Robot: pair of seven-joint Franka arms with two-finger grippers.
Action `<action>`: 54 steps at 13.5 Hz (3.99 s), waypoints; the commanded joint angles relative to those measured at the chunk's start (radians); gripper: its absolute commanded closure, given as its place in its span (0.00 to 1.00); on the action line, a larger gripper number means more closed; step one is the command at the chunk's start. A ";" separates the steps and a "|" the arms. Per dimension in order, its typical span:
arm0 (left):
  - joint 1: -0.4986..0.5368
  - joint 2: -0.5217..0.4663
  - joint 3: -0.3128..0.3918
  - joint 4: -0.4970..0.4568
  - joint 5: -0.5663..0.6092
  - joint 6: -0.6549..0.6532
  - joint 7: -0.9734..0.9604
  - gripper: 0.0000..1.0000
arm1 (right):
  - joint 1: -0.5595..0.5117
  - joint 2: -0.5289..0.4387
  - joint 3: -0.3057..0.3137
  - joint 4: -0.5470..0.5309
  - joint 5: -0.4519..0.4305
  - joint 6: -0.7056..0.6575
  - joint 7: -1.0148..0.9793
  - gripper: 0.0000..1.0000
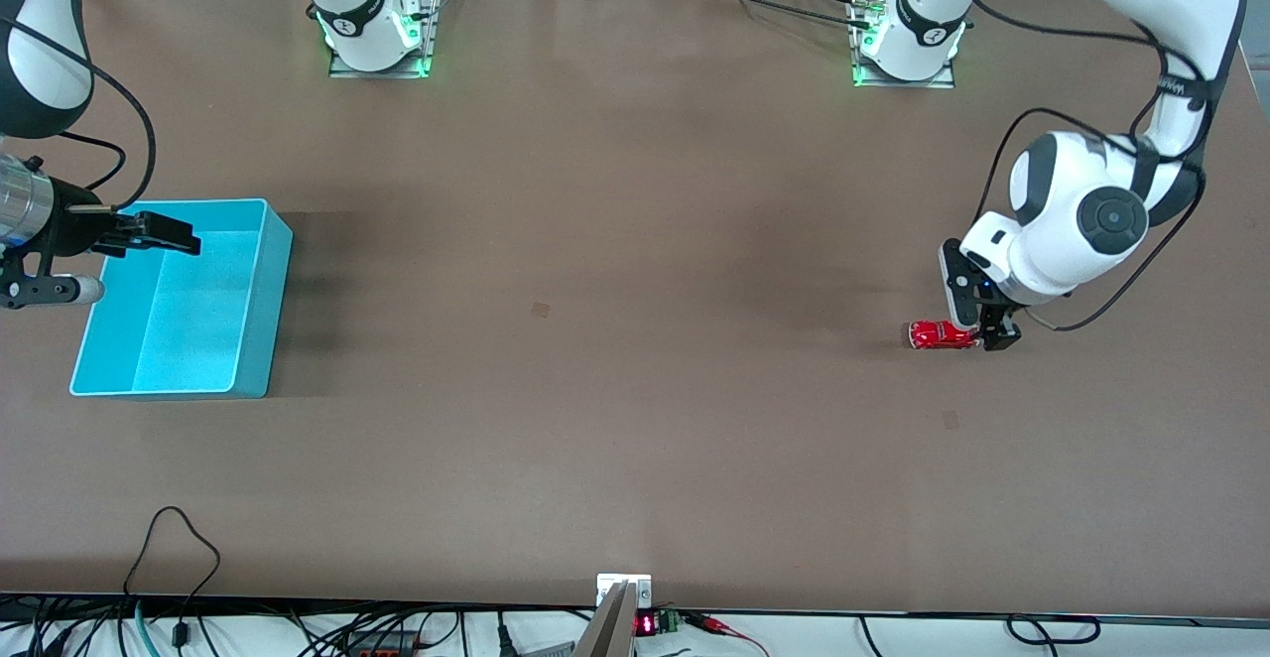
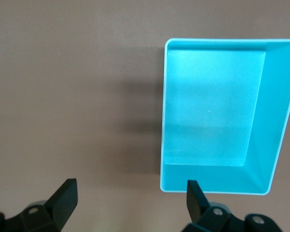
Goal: Wind red beetle toy and store in blue box
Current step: 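Lower the left gripper and close it on the red car, then drag the held car backward along the table to wind it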
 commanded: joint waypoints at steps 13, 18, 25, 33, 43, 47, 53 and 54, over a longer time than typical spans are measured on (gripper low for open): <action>0.018 0.117 -0.011 -0.003 0.013 0.138 0.054 0.03 | 0.009 -0.007 0.005 -0.001 -0.003 -0.045 0.009 0.00; 0.022 0.126 -0.009 -0.003 0.014 0.171 0.055 0.25 | 0.010 -0.005 0.006 0.001 -0.003 -0.047 -0.002 0.00; 0.038 0.131 -0.009 -0.003 0.014 0.176 0.054 0.58 | 0.013 -0.005 0.008 0.002 0.000 -0.049 -0.011 0.00; 0.039 0.132 -0.009 -0.002 0.014 0.175 0.064 0.70 | 0.012 -0.005 0.010 0.002 0.001 -0.049 -0.011 0.00; 0.214 0.220 -0.009 0.040 0.016 0.172 0.273 0.70 | 0.013 -0.004 0.010 0.002 0.006 -0.047 -0.011 0.00; 0.297 0.260 -0.009 0.063 0.016 0.172 0.415 0.69 | 0.012 -0.004 0.010 0.002 0.006 -0.047 -0.012 0.00; 0.321 0.191 -0.037 0.078 0.014 0.104 0.463 0.00 | 0.010 -0.002 0.010 0.002 0.008 -0.049 -0.011 0.00; 0.321 0.148 -0.067 0.078 0.013 0.074 0.463 0.00 | 0.012 -0.001 0.008 0.004 0.008 -0.049 -0.012 0.00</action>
